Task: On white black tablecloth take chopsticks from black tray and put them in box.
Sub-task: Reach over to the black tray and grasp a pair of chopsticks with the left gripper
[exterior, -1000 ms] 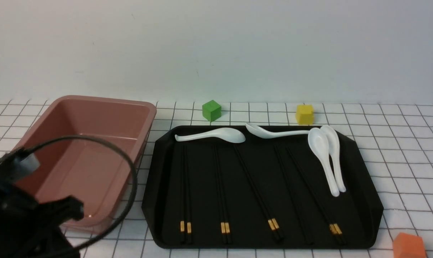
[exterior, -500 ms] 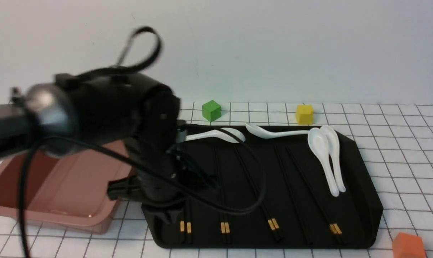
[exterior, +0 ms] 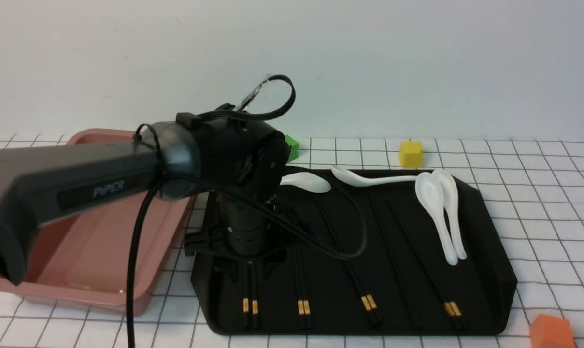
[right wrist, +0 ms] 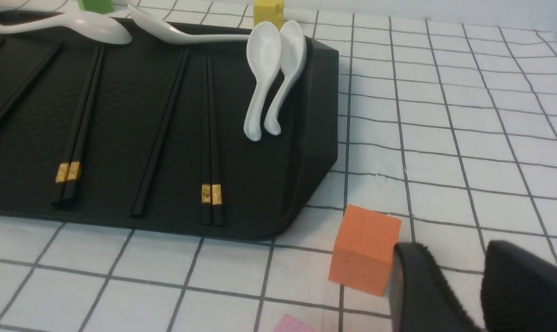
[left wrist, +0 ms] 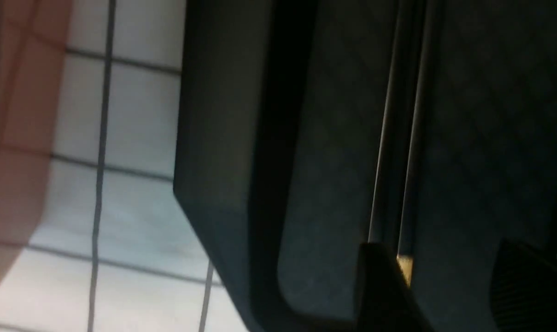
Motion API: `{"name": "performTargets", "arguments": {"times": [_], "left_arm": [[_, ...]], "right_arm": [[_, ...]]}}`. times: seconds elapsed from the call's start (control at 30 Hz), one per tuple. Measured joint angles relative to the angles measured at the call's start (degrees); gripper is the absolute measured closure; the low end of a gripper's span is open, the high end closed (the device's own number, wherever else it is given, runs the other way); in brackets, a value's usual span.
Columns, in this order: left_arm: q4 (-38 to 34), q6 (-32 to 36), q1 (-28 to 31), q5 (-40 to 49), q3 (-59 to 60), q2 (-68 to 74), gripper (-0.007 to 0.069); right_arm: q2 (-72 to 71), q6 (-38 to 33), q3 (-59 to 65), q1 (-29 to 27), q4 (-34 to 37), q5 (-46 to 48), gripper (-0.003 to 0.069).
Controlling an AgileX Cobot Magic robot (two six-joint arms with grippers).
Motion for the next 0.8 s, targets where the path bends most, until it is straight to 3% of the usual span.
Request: {"name": "performTargets", "arguments": {"times": [0.5, 0.63, 0.8], "left_arm": [[-0.1, -0.1, 0.1, -1.8, -0.2, 6.0, 0.0286], [-0.1, -0.1, 0.1, -2.0, -0.7, 6.7, 0.0334], [-1.1, -0.2, 0.0, -2.3, -1.1, 7.1, 0.0480]], "right_arm": [[0.0, 0.0, 0.0, 0.0, 0.0, 0.0, 0.0423], [0.0, 0.0, 0.0, 0.0, 0.0, 0.0, 0.0423], [0.0, 0.0, 0.0, 0.0, 0.0, 0.0, 0.0423]]}}
